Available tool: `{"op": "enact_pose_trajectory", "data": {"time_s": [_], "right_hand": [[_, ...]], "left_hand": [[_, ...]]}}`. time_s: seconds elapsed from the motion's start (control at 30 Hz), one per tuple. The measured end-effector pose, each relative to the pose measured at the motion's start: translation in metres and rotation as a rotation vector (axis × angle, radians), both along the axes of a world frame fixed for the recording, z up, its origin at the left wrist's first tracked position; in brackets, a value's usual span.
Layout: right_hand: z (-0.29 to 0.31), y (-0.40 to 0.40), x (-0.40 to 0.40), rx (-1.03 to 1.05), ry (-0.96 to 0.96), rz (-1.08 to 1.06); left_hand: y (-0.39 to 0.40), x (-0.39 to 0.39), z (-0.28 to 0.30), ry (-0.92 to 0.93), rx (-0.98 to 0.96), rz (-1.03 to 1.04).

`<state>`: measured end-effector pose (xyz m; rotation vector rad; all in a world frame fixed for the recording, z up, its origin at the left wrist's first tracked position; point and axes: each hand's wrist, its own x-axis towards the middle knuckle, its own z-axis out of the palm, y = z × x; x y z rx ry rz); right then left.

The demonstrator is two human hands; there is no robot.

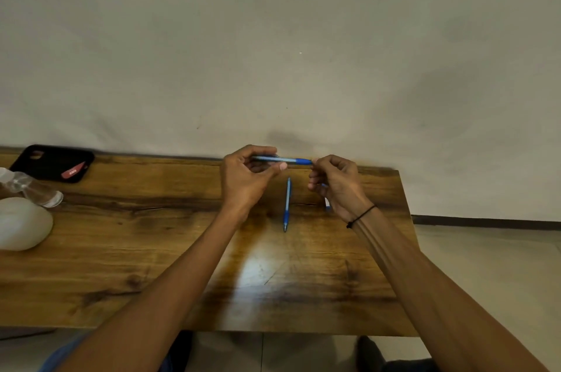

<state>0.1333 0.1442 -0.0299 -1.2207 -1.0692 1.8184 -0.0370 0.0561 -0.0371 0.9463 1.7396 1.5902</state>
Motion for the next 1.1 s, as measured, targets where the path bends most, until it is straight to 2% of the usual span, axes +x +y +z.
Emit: {"op": "enact_pose_trajectory", "data": {"time_s": [0.13, 0.2, 0.27, 0.43, 0.53, 0.6, 0.7, 0.8, 0.93, 1.1], "right_hand": [[-0.002, -0.003, -0.004, -0.113, 0.164, 0.019], [-0.004, -0.006, -0.005, -0.146, 0.19, 0.064], [-0.007, -0.008, -0.005, -0.17, 0.184, 0.131], [-0.012, -0.01, -0.007, -0.158, -0.018, 0.251], [-0.013, -0.01, -0.01, -0.005, -0.175, 0.261], [-0.013, -0.009, -0.012, 0.128, -0.21, 0.214], [-0.009, -0.003, -0.012, 0.284, -0.181, 0.133], [-0.006, 0.0, -0.012, 0.335, -0.098, 0.094], [-0.004, -0.002, -0.012, 0.348, -0.023, 0.091], [-0.004, -0.001, -0.012, 0.336, -0.023, 0.103]], "left_hand": [[0.002, 0.006, 0.002, -0.547, 0.155, 0.093], [0.005, 0.008, 0.003, -0.651, 0.186, 0.089], [0.006, 0.009, 0.006, -0.658, 0.177, 0.069], [0.007, 0.01, 0.005, -0.47, 0.098, 0.056], [0.007, 0.01, 0.005, -0.353, 0.054, 0.012], [0.006, 0.011, 0.005, -0.242, 0.017, -0.032], [0.006, 0.014, 0.005, 0.041, -0.068, -0.106], [0.006, 0.018, 0.003, 0.28, -0.129, -0.15], [0.006, 0.021, 0.003, 0.37, -0.174, -0.164], [0.005, 0.021, 0.003, 0.418, -0.19, -0.186]]}}
